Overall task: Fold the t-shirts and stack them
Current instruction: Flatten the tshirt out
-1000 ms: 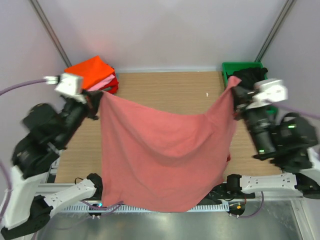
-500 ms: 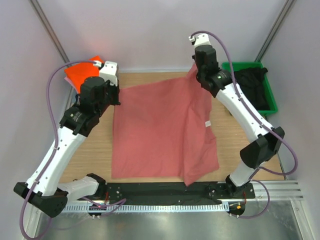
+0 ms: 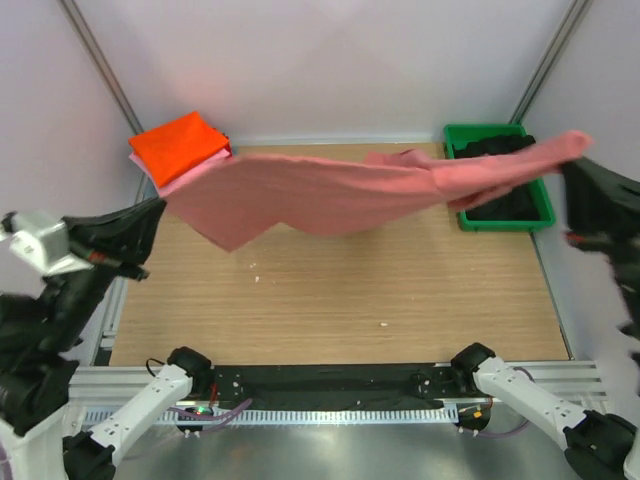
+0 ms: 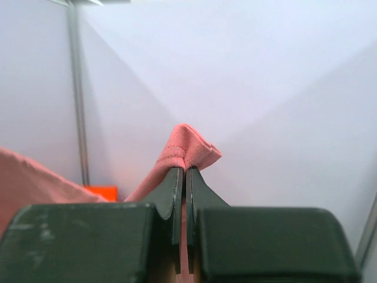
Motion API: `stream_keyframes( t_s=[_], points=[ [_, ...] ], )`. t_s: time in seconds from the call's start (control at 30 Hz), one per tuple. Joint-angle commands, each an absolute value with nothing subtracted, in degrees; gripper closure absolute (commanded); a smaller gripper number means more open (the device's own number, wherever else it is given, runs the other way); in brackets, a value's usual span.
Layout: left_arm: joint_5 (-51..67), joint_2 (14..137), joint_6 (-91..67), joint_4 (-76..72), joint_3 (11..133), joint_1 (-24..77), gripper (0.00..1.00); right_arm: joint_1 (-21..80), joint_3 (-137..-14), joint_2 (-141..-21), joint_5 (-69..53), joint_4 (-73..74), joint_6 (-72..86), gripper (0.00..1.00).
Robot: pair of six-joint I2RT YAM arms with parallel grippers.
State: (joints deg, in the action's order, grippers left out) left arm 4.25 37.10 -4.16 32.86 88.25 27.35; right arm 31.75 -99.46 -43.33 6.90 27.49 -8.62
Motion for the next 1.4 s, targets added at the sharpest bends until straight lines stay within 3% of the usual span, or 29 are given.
stream_keyframes(
  t_s=[0.0,0.23,0.47,0.57,0.73,0.83,1.0,1.07,1.1,1.13,1.2,1.23,1.27,1.37],
  points=[
    [9.40,34.55,-5.62,34.80,93.67,27.25,1.00,31.55,-108.08,-41.93,-2.43,33.72,-6.95,0.99],
    [10.37,33.22,-5.45,40.86,107.11,27.25,1.00,31.29,-126.89,-41.04,-3.60,41.04,-7.29,0.99],
    [13.45,37.44,-4.57,44.73,115.05,27.25,1.00,30.41,-129.21,-45.08,-7.03,42.36,-10.54,0.99],
    [10.21,39.02,-2.64,44.82,111.98,27.25,1.00,30.23,-123.59,-49.38,-3.18,41.49,-13.34,0.99],
    [-2.33,44.02,-0.26,40.88,96.62,27.77,1.00,30.67,-106.05,-56.32,14.83,32.89,-18.98,0.99],
    [-7.63,51.39,1.93,36.31,87.30,27.69,1.00,30.41,-95.32,-64.05,23.87,24.37,-22.67,0.99],
    [-10.02,73.27,0.62,29.90,81.83,18.23,1.00,23.39,-86.05,-85.48,23.56,11.35,-16.64,0.99],
    [-9.67,81.09,-1.56,29.09,83.84,14.96,0.92,19.96,-88.66,-93.74,24.51,11.16,-13.29,0.88],
    [-10.36,88.69,-3.58,29.79,85.50,12.68,0.87,18.99,-93.99,-101.78,24.96,12.38,-12.23,0.88],
    [-10.72,92.08,-3.95,30.84,90.48,11.96,0.87,17.77,-97.00,-105.26,25.13,13.18,-10.22,0.70],
    [-12.55,98.06,-4.48,34.61,96.03,11.43,0.73,16.88,-107.59,-112.29,25.49,17.12,-9.06,0.39],
    [-12.74,102.18,-5.35,36.54,101.55,11.43,0.55,16.79,-111.49,-117.81,25.92,19.05,-8.70,0.06],
    [-13.01,103.78,-5.97,38.39,104.12,11.43,0.50,16.79,-115.45,-120.82,28.19,23.16,-8.44,0.01],
    [-14.15,102.67,-9.75,40.78,106.09,11.43,0.36,16.79,-128.39,-126.82,31.54,30.82,-6.86,0.00]
  ],
)
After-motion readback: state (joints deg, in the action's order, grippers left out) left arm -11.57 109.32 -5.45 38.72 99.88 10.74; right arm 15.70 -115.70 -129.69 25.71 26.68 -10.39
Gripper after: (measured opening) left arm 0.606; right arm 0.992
